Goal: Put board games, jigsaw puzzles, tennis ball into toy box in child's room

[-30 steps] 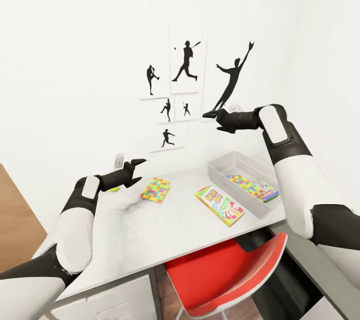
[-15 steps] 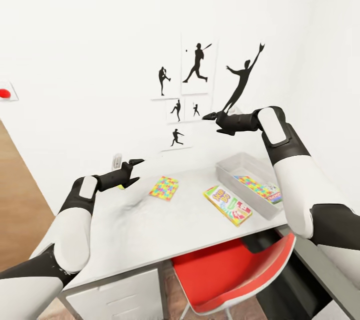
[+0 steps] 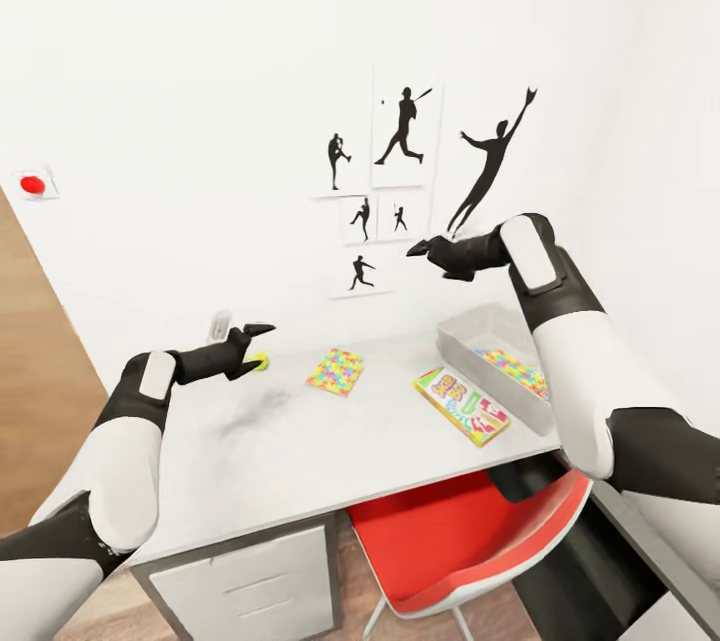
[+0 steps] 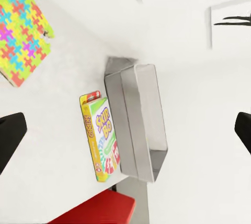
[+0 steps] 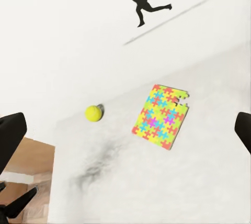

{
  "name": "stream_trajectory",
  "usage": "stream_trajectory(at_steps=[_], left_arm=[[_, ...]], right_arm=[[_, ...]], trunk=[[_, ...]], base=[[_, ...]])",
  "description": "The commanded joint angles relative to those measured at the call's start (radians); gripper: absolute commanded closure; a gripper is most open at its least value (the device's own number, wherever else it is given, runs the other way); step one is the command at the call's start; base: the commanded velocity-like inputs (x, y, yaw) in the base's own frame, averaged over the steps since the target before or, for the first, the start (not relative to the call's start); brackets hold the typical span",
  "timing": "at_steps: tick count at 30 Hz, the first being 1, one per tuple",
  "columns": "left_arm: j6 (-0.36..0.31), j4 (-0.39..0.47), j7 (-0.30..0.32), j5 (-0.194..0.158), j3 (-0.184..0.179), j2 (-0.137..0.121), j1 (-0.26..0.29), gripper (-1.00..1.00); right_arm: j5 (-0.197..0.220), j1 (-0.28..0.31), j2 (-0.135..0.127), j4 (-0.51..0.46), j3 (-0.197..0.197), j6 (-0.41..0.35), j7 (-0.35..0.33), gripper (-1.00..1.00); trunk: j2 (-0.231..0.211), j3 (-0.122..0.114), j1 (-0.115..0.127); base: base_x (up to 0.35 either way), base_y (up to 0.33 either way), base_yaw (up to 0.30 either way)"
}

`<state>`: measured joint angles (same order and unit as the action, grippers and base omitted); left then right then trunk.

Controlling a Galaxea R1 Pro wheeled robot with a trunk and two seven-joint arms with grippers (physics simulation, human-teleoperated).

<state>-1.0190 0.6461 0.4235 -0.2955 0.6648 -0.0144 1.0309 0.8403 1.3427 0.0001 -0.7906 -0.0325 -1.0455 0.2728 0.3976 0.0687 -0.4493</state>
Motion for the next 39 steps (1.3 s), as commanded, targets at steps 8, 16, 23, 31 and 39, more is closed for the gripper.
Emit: stream_trajectory(at_steps=[8, 16, 23, 31, 39], left_arm=[[-0.028, 0.014, 0.009, 0.006, -0.036, -0.214, -0.051, -1.00], [-0.028, 0.018, 0.009, 0.005, -0.101, -0.335, -0.067, -1.00], [-0.027, 0.018, 0.008, 0.009, -0.119, -0.398, -0.087, -1.00], [-0.023, 0.019, 0.007, 0.024, -0.145, -0.422, -0.100, -1.00], [-0.018, 0.019, 0.006, 0.026, -0.181, -0.448, -0.120, -1.00]], right_arm=[[0.010, 0.001, 0.056, 0.000, -0.038, -0.002, 0.179, -1.00], [0.012, 0.001, 0.054, -0.004, -0.049, -0.002, 0.179, -1.00], [0.004, 0.001, 0.053, -0.005, -0.050, -0.002, 0.183, -1.00], [0.005, 0.001, 0.045, -0.011, -0.051, -0.002, 0.181, -1.00], [0.005, 0.001, 0.044, -0.012, -0.050, -0.002, 0.184, -1.00]], trunk=[[0.002, 0.002, -0.001], [0.002, 0.002, -0.001], [0.002, 0.002, -0.001], [0.002, 0.002, -0.001], [0.002, 0.002, -0.001]], base=[[0.000, 0.000, 0.226], [0.000, 0.000, 0.025], [0.000, 0.000, 0.001], [-0.036, 0.001, 0.000], [-0.137, 0.047, 0.000]])
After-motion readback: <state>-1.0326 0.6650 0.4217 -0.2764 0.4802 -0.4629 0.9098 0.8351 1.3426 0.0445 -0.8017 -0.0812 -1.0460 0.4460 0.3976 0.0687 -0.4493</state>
